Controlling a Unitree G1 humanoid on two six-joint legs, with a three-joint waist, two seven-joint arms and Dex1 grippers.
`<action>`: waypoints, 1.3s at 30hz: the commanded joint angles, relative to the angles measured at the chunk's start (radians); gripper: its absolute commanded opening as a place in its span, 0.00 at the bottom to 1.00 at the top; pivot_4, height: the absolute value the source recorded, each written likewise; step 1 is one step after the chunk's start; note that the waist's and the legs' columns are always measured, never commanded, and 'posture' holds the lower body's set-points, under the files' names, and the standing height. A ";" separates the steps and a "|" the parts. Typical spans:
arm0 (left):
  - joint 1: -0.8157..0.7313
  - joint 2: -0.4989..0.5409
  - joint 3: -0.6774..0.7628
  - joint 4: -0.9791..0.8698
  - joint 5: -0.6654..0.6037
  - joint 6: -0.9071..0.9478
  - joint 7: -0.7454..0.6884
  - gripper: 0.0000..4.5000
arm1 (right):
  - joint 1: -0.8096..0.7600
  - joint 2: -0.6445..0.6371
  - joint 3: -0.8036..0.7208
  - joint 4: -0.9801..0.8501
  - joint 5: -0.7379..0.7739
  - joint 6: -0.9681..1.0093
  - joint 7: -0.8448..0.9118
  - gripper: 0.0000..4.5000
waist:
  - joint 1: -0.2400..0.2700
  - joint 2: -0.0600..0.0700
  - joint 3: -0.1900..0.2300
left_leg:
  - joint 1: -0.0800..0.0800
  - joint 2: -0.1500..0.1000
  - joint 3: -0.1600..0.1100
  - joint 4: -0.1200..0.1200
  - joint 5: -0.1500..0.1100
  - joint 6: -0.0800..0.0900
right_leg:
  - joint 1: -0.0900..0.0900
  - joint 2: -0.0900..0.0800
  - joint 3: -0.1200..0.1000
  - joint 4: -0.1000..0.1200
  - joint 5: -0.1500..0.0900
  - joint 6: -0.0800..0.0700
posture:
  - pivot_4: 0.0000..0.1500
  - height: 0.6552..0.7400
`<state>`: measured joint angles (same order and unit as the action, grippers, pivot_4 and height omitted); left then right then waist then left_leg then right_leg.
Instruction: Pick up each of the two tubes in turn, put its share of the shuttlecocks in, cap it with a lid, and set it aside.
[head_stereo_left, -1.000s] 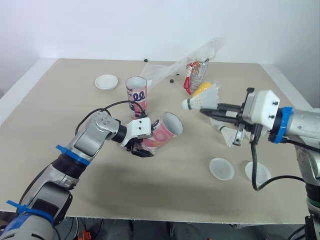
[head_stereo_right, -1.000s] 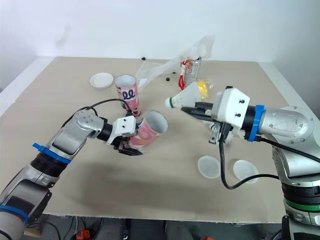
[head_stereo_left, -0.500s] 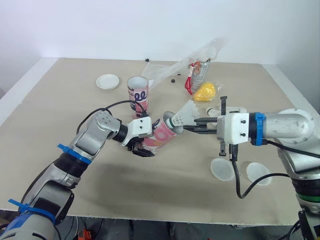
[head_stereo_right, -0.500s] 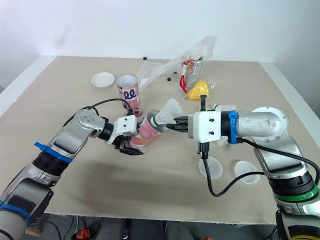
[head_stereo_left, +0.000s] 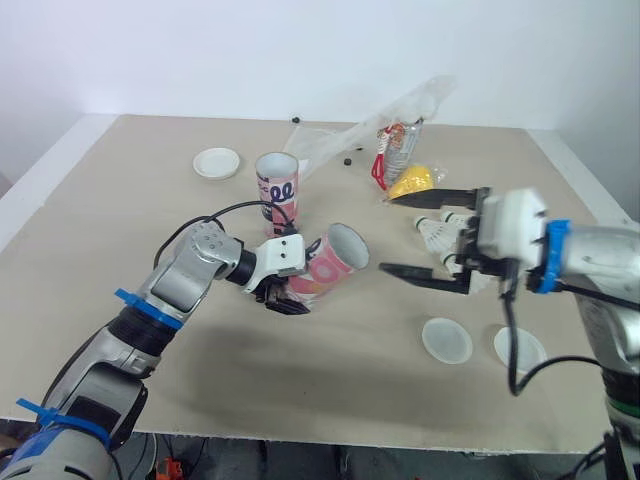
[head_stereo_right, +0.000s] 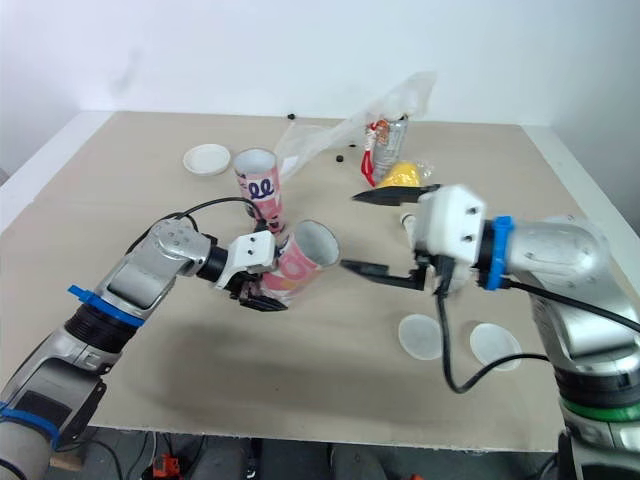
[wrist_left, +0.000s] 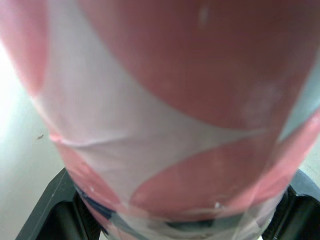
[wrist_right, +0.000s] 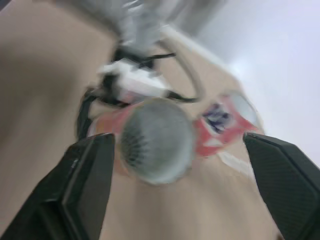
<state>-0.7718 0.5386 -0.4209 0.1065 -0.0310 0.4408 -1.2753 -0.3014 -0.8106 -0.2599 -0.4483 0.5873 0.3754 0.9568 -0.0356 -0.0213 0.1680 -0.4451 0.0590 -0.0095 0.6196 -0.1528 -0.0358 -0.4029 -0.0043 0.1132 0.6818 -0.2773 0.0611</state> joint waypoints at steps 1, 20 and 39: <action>-0.016 -0.014 -0.003 -0.001 -0.002 -0.035 -0.005 0.76 | 0.234 0.067 -0.224 -0.091 0.037 0.173 -0.214 0.98 | 0.007 0.002 0.000 | 0.000 0.000 0.000 0.000 0.000 0.000 | 0.000 0.000 0.000 0.000 0.000 0.000 | 1.00 1.00; -0.016 -0.043 -0.014 0.006 0.012 -0.061 -0.001 0.76 | 0.407 0.341 -0.253 -0.165 0.133 0.447 -0.653 0.98 | -0.010 0.006 0.001 | -0.002 -0.004 -0.001 0.000 0.003 0.003 | -0.001 -0.001 0.003 0.000 0.000 0.000 | 1.00 1.00; 0.015 -0.019 -0.002 -0.024 0.014 -0.030 0.029 0.76 | 0.113 0.434 -0.207 0.124 0.186 0.514 -0.805 0.98 | -0.012 0.006 0.001 | -0.002 -0.004 -0.001 -0.002 0.003 0.004 | -0.001 0.000 0.003 0.000 0.002 0.005 | 1.00 1.00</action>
<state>-0.7629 0.5068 -0.4330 0.1007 -0.0201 0.4017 -1.2545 -0.1568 -0.3826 -0.4391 -0.3208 0.7439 0.8794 0.1820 -0.0471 -0.0152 0.1689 -0.4469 0.0549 -0.0108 0.6180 -0.1495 -0.0322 -0.4040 -0.0045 0.1165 0.6816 -0.2757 0.0658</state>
